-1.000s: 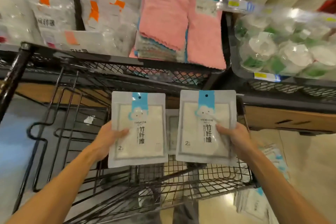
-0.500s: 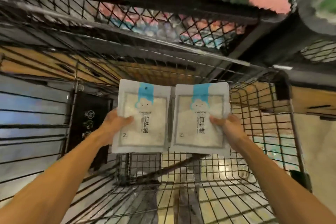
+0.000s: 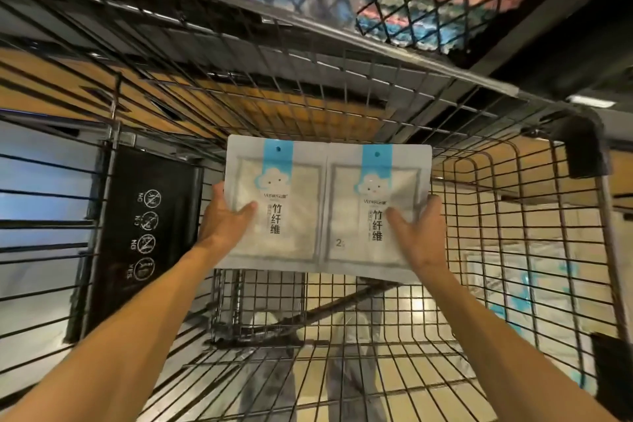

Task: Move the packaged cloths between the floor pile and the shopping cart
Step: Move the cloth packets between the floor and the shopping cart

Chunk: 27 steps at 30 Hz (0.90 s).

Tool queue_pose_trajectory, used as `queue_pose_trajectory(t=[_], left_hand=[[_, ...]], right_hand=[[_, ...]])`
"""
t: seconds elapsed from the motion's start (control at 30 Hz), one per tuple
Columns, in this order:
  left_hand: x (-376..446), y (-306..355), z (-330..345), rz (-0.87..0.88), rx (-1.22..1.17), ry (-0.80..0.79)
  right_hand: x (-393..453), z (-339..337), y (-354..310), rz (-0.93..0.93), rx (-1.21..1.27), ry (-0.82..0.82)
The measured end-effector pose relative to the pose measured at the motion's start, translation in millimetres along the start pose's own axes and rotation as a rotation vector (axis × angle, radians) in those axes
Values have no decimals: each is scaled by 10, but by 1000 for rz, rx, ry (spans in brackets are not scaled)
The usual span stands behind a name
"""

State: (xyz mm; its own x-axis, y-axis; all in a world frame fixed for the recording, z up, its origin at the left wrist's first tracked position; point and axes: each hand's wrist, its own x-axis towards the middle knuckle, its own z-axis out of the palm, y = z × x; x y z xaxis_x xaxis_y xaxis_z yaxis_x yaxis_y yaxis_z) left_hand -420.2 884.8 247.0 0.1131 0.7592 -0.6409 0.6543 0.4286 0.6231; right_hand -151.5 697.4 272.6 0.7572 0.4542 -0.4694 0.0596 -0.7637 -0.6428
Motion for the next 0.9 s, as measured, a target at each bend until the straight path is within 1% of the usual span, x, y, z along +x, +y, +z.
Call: queue_pose_trajectory(t=[0.1,0.17,0.23,0.3,0.4,0.47,0.57,0.63,0.8,0.9], left_hand=[[-23,-58,52,85,166,65],[-55,-54,126,119,318,135],[-80,-57,192,193,500,194],[-117,-30,215,279,696,188],[-184,45,167,351,961,107],[-278,133,109,410,1011,79],[-487,325,-33,474,1084,101],[-632,517,-146,480,1134,119],[-1108,1164,-537,480,1155,153],[-1493,1572,-841,486,1174,238]], right_hand=[[-89,101,-12,-33,-26,80],[-101,144,-15,-87,-184,187],[-79,160,-9,-130,-389,243],[-71,127,-49,-172,-550,227],[-62,18,-141,-249,-641,140],[-58,-95,-183,-312,-736,63],[-150,-293,-334,-364,-839,-32],[-265,-443,-487,-392,-860,-37],[-562,-868,-1003,-423,-947,-59],[-793,-1202,-1401,-447,-909,-62]])
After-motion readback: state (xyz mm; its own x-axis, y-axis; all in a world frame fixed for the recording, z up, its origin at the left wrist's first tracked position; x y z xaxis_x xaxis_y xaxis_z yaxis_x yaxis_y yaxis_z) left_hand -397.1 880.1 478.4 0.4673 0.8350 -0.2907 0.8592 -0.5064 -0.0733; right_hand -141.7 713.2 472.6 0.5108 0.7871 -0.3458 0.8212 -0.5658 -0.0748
